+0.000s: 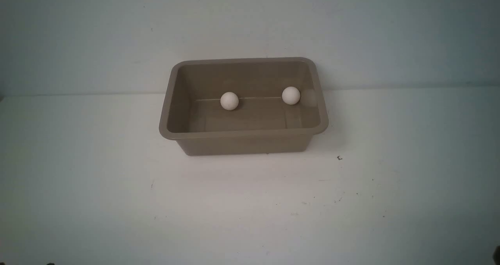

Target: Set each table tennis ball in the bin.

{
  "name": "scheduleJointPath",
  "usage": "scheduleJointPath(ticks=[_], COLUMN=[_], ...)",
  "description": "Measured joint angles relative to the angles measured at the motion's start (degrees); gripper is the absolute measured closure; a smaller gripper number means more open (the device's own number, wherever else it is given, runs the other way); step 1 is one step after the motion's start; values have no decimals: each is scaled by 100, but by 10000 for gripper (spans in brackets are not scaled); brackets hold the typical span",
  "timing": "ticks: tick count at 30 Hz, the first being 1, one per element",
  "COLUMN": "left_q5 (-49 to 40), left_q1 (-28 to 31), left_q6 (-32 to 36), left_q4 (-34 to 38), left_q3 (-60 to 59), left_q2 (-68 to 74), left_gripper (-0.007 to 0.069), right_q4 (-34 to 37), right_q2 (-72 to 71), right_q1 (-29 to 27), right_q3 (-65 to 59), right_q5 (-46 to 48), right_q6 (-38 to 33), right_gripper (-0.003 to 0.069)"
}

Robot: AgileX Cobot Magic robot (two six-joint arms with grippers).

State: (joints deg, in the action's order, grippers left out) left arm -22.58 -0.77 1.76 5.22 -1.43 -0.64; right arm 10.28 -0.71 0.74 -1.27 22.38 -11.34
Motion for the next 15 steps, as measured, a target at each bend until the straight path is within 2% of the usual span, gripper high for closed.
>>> scheduleJointPath(ticks=[15], left_q5=[0], left_q1=[0], left_q6=[67], left_q4=[149], left_q3=[0], left_q2=[0], left_gripper=[146], right_q4=[0], right_q2=[0], right_q1=[0], right_q3=[0], right_q5=[0], right_q6=[0], right_gripper=[134])
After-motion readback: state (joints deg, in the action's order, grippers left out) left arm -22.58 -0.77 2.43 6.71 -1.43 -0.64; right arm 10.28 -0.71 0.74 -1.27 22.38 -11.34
